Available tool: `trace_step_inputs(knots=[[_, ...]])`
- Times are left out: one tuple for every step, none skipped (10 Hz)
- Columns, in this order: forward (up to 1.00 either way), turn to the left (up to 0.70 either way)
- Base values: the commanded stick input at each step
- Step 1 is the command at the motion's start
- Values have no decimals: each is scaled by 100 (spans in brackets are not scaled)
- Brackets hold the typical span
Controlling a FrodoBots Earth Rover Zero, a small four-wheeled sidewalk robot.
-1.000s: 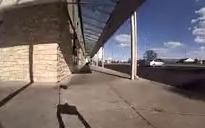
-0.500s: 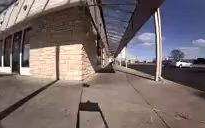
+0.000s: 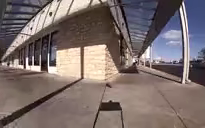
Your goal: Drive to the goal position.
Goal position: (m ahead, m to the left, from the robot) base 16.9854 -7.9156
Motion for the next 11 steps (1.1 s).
trace_step_inputs(knots=[[0, 45], [0, 45], [0, 45], [0, 0], [0, 0], [0, 0], [0, 0], [0, 0], [0, 0], [0, 0], [0, 0]])
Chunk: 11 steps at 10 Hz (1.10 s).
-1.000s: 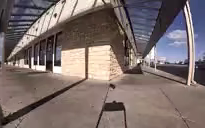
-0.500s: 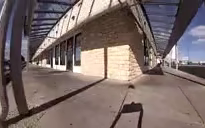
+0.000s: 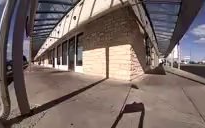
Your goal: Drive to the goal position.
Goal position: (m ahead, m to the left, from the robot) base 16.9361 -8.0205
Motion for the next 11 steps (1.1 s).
trace_step_inputs(knots=[[0, 0], [0, -45], [0, -45], [0, -45], [0, -45], [0, -45], [0, -45], [0, -45], [0, -45], [0, -45], [0, -45]])
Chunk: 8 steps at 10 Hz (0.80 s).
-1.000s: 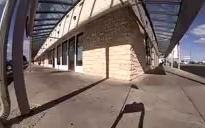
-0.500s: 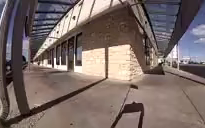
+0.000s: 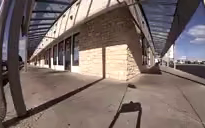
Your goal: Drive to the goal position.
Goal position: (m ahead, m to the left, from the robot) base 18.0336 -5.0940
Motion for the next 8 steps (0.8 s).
trace_step_inputs(knots=[[0, -45], [85, -27], [85, -27], [85, -27], [85, -27], [85, -27], [85, -27], [85, -27]])
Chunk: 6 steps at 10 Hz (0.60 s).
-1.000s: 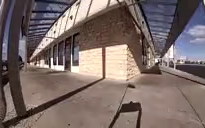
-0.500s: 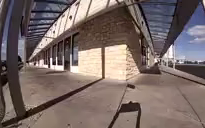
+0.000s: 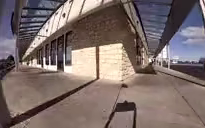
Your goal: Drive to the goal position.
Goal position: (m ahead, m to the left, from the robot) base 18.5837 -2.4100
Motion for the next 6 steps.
trace_step_inputs(knots=[[85, -27], [85, -27], [85, -27], [85, -27], [85, -27], [85, -27]])
